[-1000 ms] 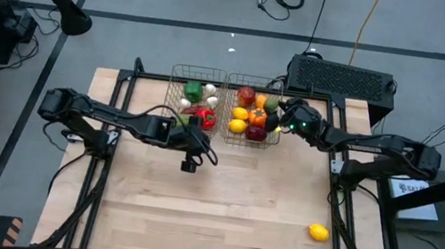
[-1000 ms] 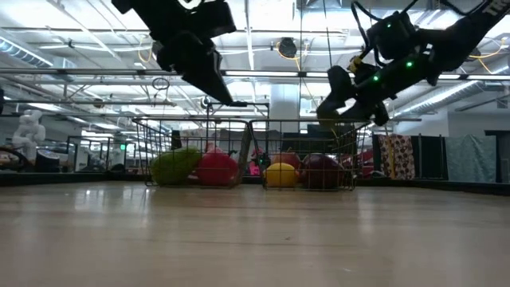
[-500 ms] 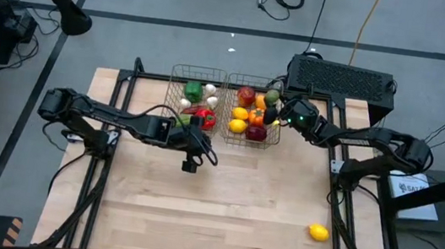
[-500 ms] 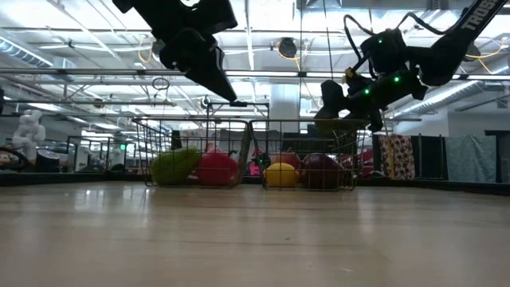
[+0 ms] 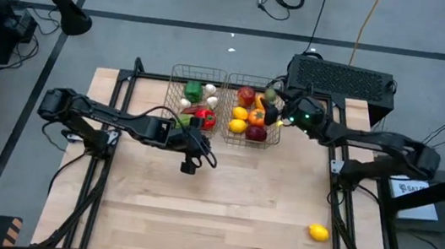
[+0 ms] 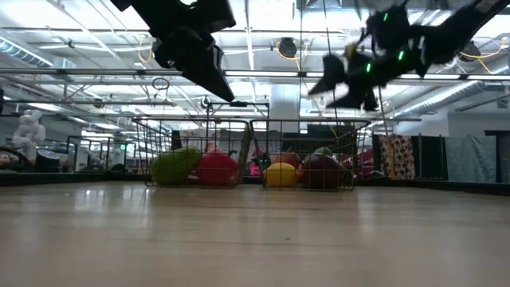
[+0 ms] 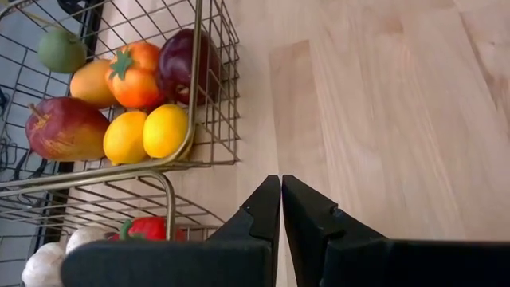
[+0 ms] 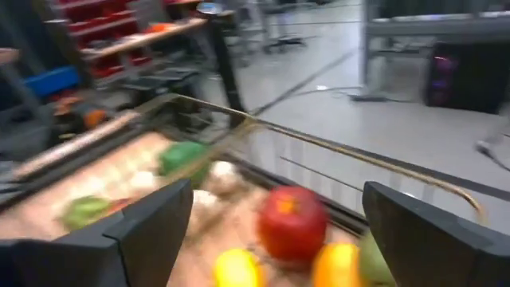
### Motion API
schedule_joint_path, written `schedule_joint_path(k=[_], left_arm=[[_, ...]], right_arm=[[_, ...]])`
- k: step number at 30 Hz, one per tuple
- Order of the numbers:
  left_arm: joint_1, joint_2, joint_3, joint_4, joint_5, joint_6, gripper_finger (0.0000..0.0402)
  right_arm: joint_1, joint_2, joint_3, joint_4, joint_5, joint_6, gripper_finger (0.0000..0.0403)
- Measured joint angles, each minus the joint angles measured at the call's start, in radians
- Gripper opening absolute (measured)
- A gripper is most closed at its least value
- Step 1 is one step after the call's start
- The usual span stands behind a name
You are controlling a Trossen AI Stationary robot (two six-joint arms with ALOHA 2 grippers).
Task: Sort produce into baskets
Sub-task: Put the bottom right yellow lemon into the right mesh basket
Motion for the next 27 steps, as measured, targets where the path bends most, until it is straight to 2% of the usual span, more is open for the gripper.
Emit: schedule_joint_path(k=[4, 8, 12, 15, 20, 27], left_arm=[[0.0, -0.021, 0.02, -0.066, -0.004, 0.025, 0.0024], [0.0, -0.053, 0.084, -0.153, -0.012, 0.026, 0.0024], [0.0, -0.082, 0.132, -0.165, -0.007, 0.029, 0.0024], [0.0, -0.093, 0.152, -0.165, 0.014, 0.028, 0.0024], [0.0, -0.092, 0.153, -0.191, 0.027, 0.027, 0.0024], [0.0, -0.093, 0.153, -0.218, 0.029, 0.024, 0.0024]], right_arm=[[0.087, -0.176, 0.087, -0.291, -0.022, -0.005, 0.0353], [0.228, -0.336, 0.178, -0.618, -0.015, 0.059, 0.0352], [0.414, -0.431, 0.265, -0.914, 0.069, 0.184, 0.0352], [0.557, -0.438, 0.321, -1.105, 0.11, 0.289, 0.0352], [0.764, -0.393, 0.331, -1.226, 0.103, 0.398, 0.0352], [0.969, -0.243, 0.331, -1.388, 0.002, 0.725, 0.0352]])
